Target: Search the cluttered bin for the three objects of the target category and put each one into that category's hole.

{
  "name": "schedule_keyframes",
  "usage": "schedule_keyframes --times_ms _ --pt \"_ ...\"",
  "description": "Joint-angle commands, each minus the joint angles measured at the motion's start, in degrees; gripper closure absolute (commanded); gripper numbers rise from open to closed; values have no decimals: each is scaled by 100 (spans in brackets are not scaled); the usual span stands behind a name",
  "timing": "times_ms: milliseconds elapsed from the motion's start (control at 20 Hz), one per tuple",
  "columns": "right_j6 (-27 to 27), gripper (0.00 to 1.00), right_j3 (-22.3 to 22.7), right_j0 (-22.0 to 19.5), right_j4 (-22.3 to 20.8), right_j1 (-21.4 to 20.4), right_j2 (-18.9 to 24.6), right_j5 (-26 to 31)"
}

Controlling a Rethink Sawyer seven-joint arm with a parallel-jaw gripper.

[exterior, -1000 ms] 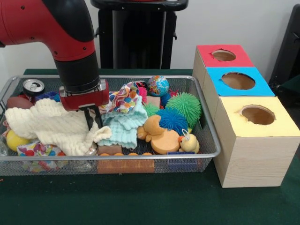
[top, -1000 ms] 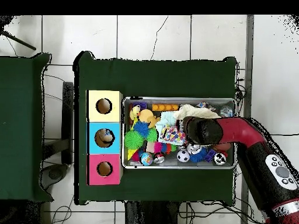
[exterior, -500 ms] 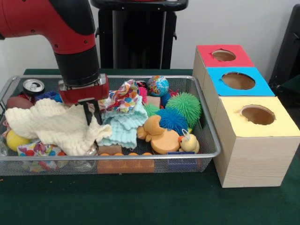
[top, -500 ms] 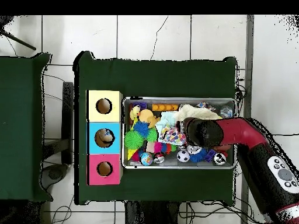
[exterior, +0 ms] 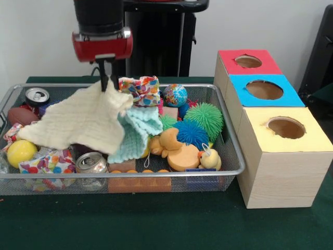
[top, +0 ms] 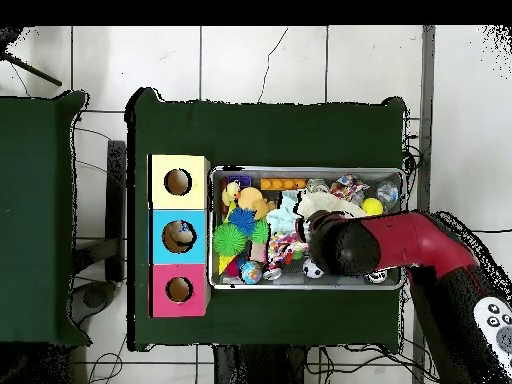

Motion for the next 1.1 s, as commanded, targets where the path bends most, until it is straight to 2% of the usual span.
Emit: schedule_keyframes --times_ms 50,400,800,1100 --pt "209 100 898 310 531 -1236 -104 444" --pt "843 100 1434 688 879 -1487 -469 95" --pt "1775 100 1946 1400 1306 -1301 -1084 -667" --pt "2143 100 2137 2050 1719 -1263 -1600 -1049"
